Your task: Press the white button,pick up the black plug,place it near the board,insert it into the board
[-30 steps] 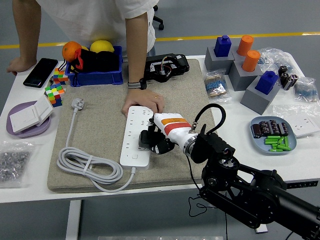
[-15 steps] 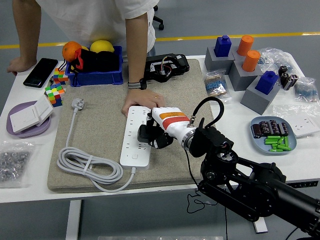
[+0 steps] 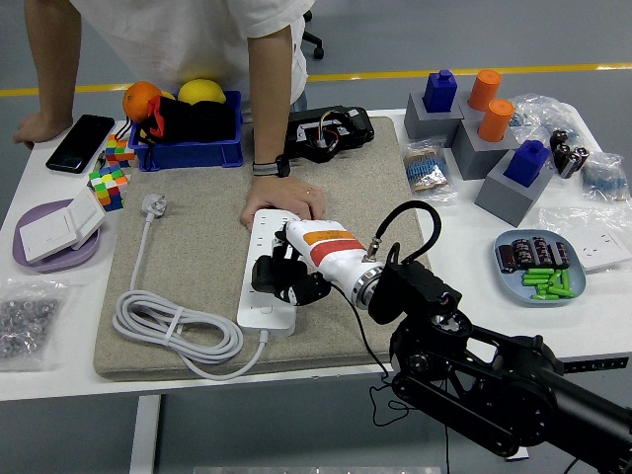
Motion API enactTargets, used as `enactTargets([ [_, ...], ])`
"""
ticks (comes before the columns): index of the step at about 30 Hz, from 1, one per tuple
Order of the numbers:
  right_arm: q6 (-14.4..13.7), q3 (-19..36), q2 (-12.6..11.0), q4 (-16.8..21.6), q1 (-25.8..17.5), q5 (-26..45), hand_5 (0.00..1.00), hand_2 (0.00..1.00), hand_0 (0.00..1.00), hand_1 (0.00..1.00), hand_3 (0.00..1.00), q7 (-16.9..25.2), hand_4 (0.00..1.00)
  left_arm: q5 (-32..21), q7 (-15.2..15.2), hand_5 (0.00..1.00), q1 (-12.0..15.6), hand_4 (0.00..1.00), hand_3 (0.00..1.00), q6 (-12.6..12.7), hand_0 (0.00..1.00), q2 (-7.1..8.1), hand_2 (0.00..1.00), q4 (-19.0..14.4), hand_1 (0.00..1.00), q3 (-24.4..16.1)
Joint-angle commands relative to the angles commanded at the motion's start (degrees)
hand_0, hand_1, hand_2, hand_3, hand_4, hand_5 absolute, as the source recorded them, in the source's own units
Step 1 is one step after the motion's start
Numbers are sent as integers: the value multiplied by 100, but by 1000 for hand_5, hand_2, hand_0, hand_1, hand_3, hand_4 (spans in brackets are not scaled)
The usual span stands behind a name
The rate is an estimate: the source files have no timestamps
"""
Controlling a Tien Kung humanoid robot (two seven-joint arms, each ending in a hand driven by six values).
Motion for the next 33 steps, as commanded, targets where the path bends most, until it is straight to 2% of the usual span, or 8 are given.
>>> enactTargets([
  [8, -53, 207, -251, 65, -204, 9, 2, 433, 317, 387, 483, 100, 745, 6, 3, 10, 19, 622, 651, 0, 655, -6, 651, 0, 656, 7],
  [20, -96, -76, 70, -209, -8, 37, 2, 431, 317, 386, 482, 131, 745, -46, -9, 10, -3, 622, 651, 1, 655, -12, 651, 0, 656, 42],
  [33, -117, -274, 73, -597, 200, 28, 2, 428, 314, 384, 483, 143, 745, -37, 3, 10, -15, 622, 651, -1, 654, -14, 652, 0, 655, 18],
])
